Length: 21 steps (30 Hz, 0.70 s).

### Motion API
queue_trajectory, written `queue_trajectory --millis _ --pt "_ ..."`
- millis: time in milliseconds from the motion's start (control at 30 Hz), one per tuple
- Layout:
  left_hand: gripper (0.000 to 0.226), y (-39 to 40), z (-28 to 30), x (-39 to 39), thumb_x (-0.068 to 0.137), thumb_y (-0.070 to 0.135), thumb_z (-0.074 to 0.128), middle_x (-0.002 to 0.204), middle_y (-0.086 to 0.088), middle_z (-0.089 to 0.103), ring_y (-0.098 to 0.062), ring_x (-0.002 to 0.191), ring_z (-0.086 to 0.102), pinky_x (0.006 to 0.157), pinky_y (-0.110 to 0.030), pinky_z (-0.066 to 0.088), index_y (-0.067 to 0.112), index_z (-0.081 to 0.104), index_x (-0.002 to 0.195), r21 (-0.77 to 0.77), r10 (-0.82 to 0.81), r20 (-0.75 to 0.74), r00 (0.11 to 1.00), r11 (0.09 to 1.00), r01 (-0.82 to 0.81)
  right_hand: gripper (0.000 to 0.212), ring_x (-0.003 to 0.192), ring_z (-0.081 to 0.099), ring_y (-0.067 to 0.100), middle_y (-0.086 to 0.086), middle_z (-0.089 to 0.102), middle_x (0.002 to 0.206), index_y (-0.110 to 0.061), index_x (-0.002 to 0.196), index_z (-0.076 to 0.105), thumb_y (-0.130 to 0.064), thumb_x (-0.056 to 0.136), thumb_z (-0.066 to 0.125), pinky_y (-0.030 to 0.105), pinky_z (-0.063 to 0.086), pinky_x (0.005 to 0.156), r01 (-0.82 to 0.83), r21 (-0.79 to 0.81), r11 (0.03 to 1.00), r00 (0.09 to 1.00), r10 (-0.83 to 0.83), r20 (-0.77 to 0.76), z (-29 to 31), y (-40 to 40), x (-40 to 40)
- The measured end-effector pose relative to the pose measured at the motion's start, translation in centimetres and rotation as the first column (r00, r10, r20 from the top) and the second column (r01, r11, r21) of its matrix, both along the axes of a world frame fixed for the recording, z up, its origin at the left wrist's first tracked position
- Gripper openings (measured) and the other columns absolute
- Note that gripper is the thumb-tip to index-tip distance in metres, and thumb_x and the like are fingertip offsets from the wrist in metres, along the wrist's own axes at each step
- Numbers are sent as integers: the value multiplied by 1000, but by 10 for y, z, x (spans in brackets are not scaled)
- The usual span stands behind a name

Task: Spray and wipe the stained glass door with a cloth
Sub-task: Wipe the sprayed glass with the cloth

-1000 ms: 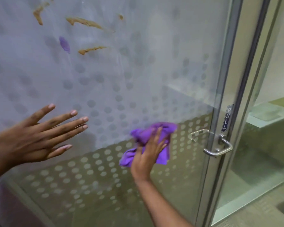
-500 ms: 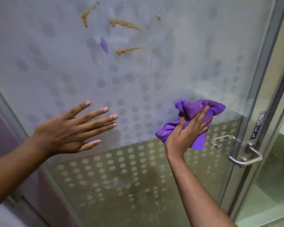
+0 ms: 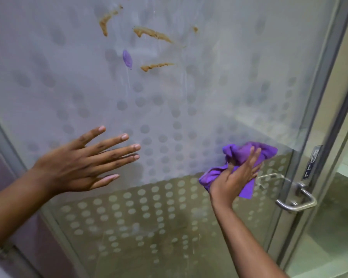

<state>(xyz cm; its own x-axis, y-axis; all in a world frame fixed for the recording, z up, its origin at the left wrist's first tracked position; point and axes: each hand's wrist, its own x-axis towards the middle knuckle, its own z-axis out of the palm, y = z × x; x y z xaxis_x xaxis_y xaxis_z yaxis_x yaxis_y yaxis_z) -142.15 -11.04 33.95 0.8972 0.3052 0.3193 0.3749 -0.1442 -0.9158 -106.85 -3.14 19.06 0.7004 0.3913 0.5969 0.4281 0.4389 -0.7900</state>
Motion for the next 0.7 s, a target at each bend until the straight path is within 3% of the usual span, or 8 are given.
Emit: queue_trajectory --millis 167,267,400,533,633,700 --pt "66 -2 1 -1 109 53 43 178 0 26 -26 164 23 128 -55 25 25 32 168 -10 -15 19 1000 1000 15 64 160 17 42 8 26 173 -13 164 30 -25 103 46 58 8 128 85 105 991 989 -97 115 123 18 21" --pt "68 -2 2 -1 108 55 42 178 -2 26 -27 164 23 130 -54 20 24 32 168 -9 -19 17 1000 1000 19 68 160 16 41 7 28 172 -15 164 31 -20 97 48 58 9 128 98 171 980 968 -133 212 170 19 15" --pt "71 -2 2 -2 107 58 43 178 -5 25 -27 165 21 133 -53 11 24 32 168 13 -7 44 999 1000 6 81 162 11 38 5 22 175 -16 165 29 -11 87 50 55 2 131 -2 160 987 904 -66 423 131 -1 -13" --pt "70 -8 8 1 107 56 42 176 -5 29 -30 162 28 131 -54 13 23 32 168 15 14 90 996 1000 -16 90 164 -2 30 -6 7 176 -23 165 24 -5 84 60 58 -3 130 -195 6 981 671 129 730 43 -28 -25" --pt "66 -16 17 3 109 52 39 175 -5 31 -33 159 32 129 -58 13 22 32 168 29 22 193 981 999 -28 83 163 10 32 -13 1 176 -25 165 25 -12 89 58 62 3 128 -216 6 976 596 127 793 63 -22 0" --pt "68 -21 35 0 110 52 37 178 -4 21 -30 164 23 130 -60 8 22 26 169 102 10 356 934 994 -49 78 162 12 39 -5 10 176 -21 164 29 -13 90 53 66 6 127 -182 48 982 643 82 762 111 -14 14"
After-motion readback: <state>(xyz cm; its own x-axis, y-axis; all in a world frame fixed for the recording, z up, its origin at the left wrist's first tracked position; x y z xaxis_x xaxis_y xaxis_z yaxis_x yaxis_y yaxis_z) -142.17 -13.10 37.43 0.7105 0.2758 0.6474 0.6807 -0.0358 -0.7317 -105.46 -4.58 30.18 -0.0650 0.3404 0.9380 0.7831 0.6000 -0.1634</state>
